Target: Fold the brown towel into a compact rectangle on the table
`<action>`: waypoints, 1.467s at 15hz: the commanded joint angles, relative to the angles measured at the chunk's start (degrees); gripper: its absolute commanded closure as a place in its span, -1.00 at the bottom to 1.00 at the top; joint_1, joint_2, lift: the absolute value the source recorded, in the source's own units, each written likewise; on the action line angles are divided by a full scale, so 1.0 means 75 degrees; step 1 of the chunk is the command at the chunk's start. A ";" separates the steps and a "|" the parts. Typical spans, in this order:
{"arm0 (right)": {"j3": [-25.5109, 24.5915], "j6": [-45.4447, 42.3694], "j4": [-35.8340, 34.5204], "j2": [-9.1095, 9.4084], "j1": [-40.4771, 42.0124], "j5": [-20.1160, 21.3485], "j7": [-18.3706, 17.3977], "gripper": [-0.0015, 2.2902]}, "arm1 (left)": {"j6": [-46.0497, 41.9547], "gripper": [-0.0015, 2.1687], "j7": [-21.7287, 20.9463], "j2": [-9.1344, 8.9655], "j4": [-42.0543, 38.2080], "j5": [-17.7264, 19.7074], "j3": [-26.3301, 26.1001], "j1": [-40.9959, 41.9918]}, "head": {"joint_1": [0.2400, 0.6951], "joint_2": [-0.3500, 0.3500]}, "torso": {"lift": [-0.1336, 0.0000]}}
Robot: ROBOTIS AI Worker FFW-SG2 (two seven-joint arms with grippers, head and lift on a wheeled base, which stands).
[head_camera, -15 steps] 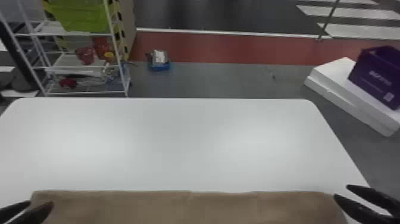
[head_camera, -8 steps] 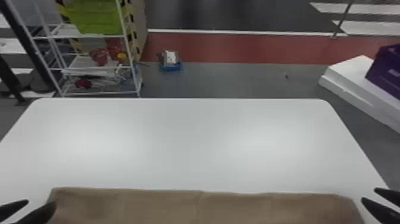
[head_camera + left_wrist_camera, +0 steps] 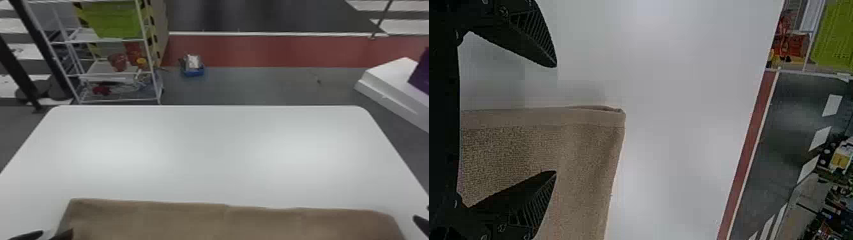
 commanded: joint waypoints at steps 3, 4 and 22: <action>-0.0108 -0.0103 0.0073 0.0000 0.0000 -0.0094 0.0025 -0.83 | 0.0220 -0.86 -0.0094 -0.0020 0.0101 -0.0186 -0.0123 -0.0152 | 1.00 0.00 | -0.85; -0.0144 -0.0150 0.0096 0.0000 0.0000 -0.0141 0.0025 -0.83 | 0.0267 -0.86 -0.0141 -0.0020 0.0089 -0.0186 -0.0135 -0.0164 | 1.00 -0.01 | -0.85; -0.0226 -0.0665 0.0471 -0.0035 -0.0094 -0.0493 0.0025 -0.83 | 0.0735 0.29 -0.0211 -0.0020 0.0089 -0.0654 -0.0053 -0.0410 | 1.00 -0.07 | -0.85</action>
